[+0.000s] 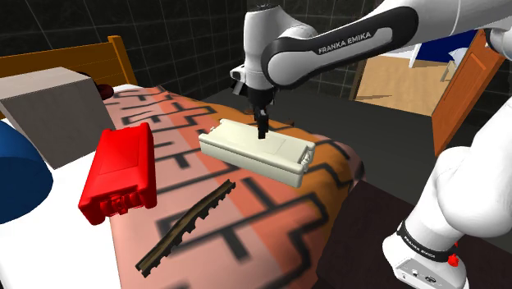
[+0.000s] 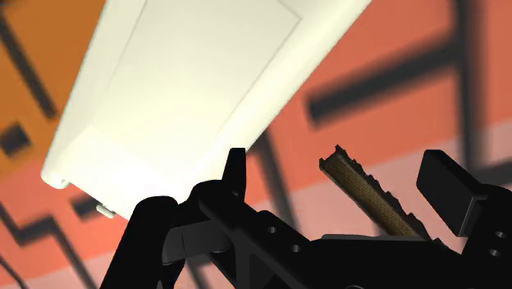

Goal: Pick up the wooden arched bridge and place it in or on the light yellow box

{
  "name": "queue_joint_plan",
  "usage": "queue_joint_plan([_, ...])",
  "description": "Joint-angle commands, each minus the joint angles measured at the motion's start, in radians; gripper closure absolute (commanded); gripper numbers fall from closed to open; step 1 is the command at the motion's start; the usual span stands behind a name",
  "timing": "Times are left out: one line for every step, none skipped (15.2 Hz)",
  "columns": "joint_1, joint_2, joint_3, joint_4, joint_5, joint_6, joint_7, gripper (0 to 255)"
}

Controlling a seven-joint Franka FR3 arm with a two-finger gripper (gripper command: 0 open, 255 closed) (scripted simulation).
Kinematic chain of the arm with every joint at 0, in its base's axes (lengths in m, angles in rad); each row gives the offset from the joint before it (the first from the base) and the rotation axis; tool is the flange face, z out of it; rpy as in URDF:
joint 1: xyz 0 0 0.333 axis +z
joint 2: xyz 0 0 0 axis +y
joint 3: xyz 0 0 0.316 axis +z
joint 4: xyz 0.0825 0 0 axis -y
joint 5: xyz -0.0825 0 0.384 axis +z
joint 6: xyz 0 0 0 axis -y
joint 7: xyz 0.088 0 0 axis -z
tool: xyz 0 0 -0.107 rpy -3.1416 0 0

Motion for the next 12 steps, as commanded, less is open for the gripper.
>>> queue_joint_plan([0.015, 0.053, 0.014, 0.030, -0.005, 0.016, -0.034, 0])
queue_joint_plan([0.023, 0.083, 0.022, 0.051, -0.008, 0.021, -0.049, 0])
queue_joint_plan([0.031, 0.112, 0.030, 0.072, -0.012, 0.026, -0.064, 0])
queue_joint_plan([0.039, 0.142, 0.038, 0.093, -0.017, 0.031, -0.078, 0])
queue_joint_plan([0.047, 0.171, 0.046, 0.114, -0.022, 0.034, -0.092, 0])
queue_joint_plan([0.055, 0.200, 0.054, 0.135, -0.027, 0.038, -0.106, 0])
queue_joint_plan([0.064, 0.229, 0.062, 0.157, -0.033, 0.040, -0.120, 0])
queue_joint_plan([0.072, 0.257, 0.070, 0.178, -0.039, 0.043, -0.133, 0])
queue_joint_plan([0.081, 0.285, 0.078, 0.200, -0.046, 0.044, -0.147, 0])
queue_joint_plan([0.091, 0.313, 0.086, 0.221, -0.052, 0.046, -0.160, 0])
queue_joint_plan([0.100, 0.341, 0.094, 0.243, -0.059, 0.047, -0.174, 0])
queue_joint_plan([0.110, 0.368, 0.102, 0.264, -0.067, 0.047, -0.187, 0])
